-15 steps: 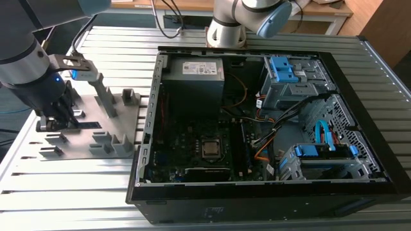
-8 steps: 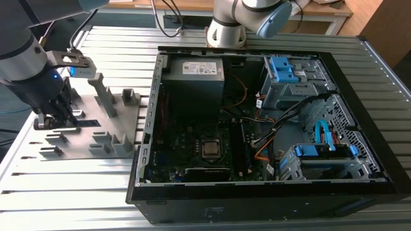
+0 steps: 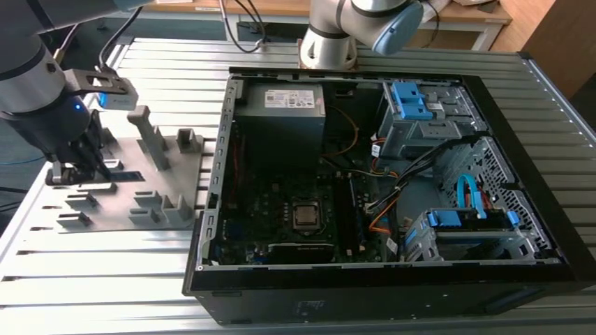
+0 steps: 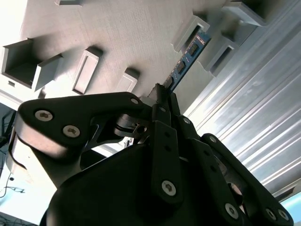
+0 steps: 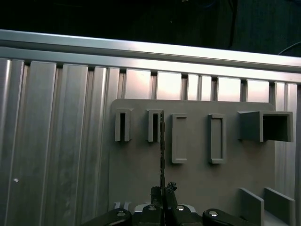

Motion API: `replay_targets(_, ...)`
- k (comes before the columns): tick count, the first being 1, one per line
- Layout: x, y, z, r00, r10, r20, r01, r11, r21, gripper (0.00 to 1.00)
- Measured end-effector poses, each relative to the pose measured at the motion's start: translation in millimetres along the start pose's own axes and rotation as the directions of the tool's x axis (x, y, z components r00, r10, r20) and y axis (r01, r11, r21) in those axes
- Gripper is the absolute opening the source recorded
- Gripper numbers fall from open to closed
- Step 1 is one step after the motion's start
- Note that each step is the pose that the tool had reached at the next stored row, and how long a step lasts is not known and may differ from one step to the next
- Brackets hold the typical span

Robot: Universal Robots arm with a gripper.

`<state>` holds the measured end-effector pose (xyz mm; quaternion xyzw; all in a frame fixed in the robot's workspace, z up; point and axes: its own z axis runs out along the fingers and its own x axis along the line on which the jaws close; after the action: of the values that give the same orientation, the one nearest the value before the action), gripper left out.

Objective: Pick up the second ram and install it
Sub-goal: 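Pick up the second ram and move it above second insertion slot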

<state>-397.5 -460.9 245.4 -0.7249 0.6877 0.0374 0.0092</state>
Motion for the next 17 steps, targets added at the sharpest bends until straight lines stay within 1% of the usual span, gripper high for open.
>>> replay_targets(12, -0.6, 0.4, -9.4, 1.0000, 0.000, 0.0013, 0.000, 1.0000, 0.0000, 0.14)
replay_targets(17, -1.0, 0.6, -15.0, 1.0000, 0.000, 0.0024, 0.000, 1.0000, 0.0000, 0.14)
